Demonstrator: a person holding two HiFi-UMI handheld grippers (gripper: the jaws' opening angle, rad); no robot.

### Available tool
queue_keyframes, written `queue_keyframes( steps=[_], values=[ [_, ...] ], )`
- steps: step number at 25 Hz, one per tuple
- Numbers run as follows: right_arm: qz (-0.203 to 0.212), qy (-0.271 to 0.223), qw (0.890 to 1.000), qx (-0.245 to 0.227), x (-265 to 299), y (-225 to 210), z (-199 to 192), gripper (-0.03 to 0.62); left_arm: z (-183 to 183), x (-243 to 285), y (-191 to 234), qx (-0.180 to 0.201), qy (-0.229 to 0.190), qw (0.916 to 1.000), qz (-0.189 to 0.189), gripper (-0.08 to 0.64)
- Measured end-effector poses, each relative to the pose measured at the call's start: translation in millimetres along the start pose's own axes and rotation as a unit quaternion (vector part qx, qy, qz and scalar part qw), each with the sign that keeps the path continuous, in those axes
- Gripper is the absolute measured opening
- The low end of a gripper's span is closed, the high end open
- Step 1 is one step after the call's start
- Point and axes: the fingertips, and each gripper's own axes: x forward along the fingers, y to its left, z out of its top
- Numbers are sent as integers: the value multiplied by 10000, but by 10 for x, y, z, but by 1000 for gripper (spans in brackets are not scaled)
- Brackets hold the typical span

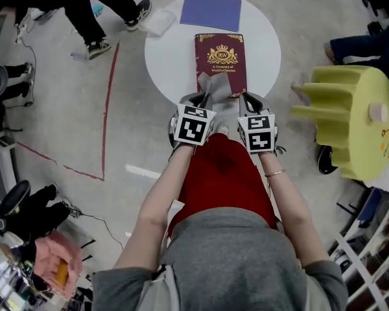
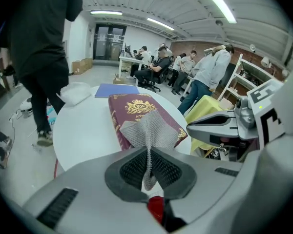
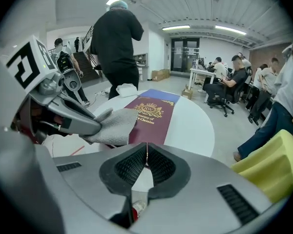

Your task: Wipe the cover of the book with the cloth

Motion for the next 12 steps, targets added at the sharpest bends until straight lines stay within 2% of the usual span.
queue_keyframes(
  steps=[5,12],
  values=[
    [52,97,9998,-168,121,133,47,29,-106,-126,261,-212,-56,9996,189,25],
    [-60,180,9994,-277,231,166,133,29,-270,-238,616,-456,128,9981,390,25]
  ],
)
